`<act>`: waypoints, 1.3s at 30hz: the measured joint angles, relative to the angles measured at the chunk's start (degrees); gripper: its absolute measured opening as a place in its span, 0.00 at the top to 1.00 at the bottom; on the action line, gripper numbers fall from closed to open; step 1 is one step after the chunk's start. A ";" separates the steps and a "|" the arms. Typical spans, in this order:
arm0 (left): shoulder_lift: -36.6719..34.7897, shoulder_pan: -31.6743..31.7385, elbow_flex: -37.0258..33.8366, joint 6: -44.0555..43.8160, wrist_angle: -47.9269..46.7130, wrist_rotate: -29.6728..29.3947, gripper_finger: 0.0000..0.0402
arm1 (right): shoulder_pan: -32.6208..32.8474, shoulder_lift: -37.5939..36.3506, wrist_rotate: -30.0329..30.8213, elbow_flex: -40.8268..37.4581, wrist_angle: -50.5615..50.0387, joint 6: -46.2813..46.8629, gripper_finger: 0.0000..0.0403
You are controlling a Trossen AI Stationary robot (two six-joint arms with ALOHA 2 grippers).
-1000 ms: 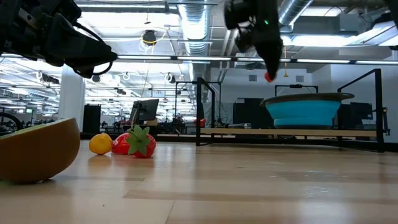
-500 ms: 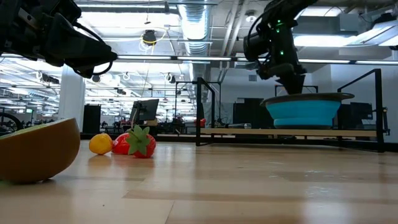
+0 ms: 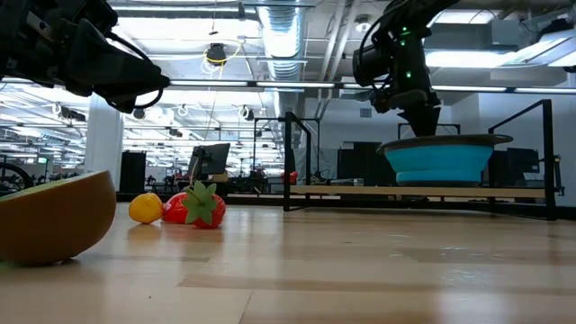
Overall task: Pick & Place Fruit
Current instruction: Put the red strawberry into the blue colander
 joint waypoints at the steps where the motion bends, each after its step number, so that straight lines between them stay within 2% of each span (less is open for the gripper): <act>1: 0.00 0.00 0.00 0.00 0.00 0.00 0.74 | 0.02 0.00 0.56 0.00 0.00 -0.31 0.43; 10: 0.00 0.00 0.00 0.00 0.00 0.00 0.74 | 0.35 0.00 1.02 0.00 -1.01 -3.01 0.54; 33: 0.01 0.01 0.00 0.00 0.02 0.00 0.74 | 0.50 0.00 2.25 0.02 -0.83 -0.21 0.82; 39: 0.01 0.00 0.00 0.00 0.00 0.00 0.74 | 1.87 -0.29 2.26 0.04 -0.81 -0.26 0.85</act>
